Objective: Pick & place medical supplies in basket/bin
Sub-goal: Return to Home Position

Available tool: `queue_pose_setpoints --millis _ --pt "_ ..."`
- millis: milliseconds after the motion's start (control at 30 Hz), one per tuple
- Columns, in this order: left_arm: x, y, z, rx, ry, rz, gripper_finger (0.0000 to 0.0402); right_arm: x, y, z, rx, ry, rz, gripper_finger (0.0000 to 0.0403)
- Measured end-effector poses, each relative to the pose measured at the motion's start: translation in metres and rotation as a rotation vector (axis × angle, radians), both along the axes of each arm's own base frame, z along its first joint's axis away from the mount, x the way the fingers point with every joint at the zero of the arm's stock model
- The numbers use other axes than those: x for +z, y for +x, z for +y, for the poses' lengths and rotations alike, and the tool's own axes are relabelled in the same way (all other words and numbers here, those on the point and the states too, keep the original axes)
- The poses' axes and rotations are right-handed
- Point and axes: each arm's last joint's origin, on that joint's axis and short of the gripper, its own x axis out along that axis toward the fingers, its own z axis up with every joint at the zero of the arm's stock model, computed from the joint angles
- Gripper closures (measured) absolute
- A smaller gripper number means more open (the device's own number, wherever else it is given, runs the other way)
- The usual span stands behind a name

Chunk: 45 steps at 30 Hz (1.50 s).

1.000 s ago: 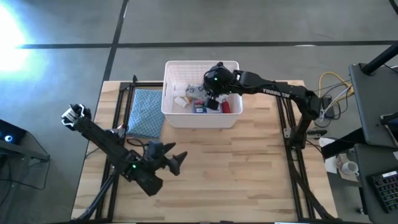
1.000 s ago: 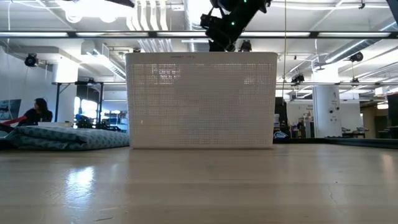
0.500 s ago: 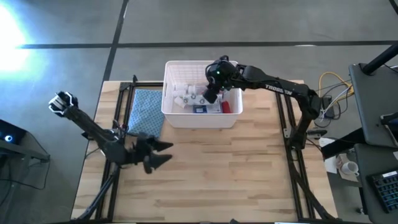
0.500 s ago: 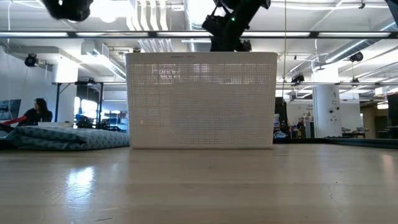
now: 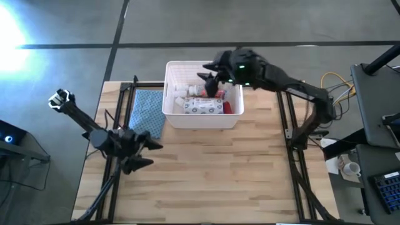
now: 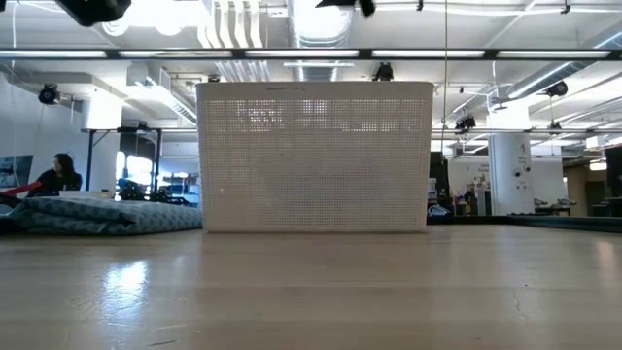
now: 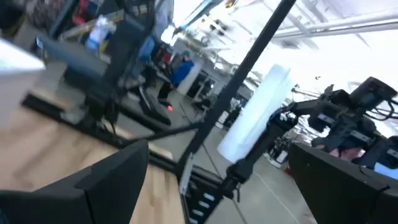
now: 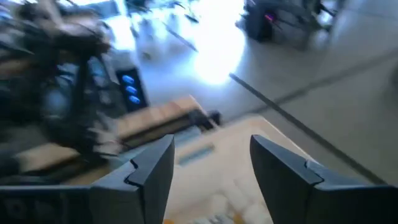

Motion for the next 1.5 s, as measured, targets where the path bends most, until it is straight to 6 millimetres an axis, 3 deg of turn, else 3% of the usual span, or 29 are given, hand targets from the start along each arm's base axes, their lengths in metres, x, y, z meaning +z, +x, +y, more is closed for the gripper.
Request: queue_pose_setpoints --millis 67,133,300,533,600,900,1100,1233,1300,1433,1500 --pt "-0.002 -0.004 0.006 0.021 0.029 -0.022 0.0039 0.017 -0.01 0.009 0.062 -0.017 -0.028 0.0202" --pt "-0.009 -0.009 0.012 0.014 0.045 -0.033 0.0039 0.023 -0.015 0.019 0.142 -0.042 0.003 0.0202" --pt "-0.032 -0.021 0.027 -0.075 0.061 -0.101 0.0039 0.001 -0.013 0.046 0.267 0.056 0.13 0.0202" --pt "-0.063 -0.038 0.039 -0.13 0.066 -0.159 0.0039 -0.021 -0.006 0.093 0.408 0.077 0.12 0.0202" --pt "-0.074 -0.042 0.042 -0.127 0.074 -0.161 0.0039 -0.029 -0.002 0.096 0.398 0.106 0.098 0.0202" --pt "-0.078 -0.055 0.049 -0.143 0.147 -0.163 0.0039 -0.055 0.003 0.117 0.422 0.194 -0.022 0.0202" --pt "-0.078 -0.055 0.048 -0.18 0.161 -0.171 0.0039 -0.082 -0.007 0.108 0.295 0.397 0.142 0.0202" --pt "-0.076 -0.056 0.048 -0.173 0.151 -0.19 0.0039 -0.077 -0.003 0.123 0.687 0.342 -0.062 0.0202" --pt "-0.075 -0.056 0.049 -0.169 0.149 -0.196 0.0039 -0.083 -0.007 0.128 0.817 0.363 -0.118 0.0202" --pt "-0.075 -0.056 0.049 -0.168 0.151 -0.193 0.0039 -0.123 -0.019 0.126 0.797 0.395 -0.088 0.0202" --pt "-0.076 -0.056 0.048 -0.168 0.154 -0.185 0.0039 -0.13 -0.032 0.124 0.798 0.376 -0.137 0.0202"
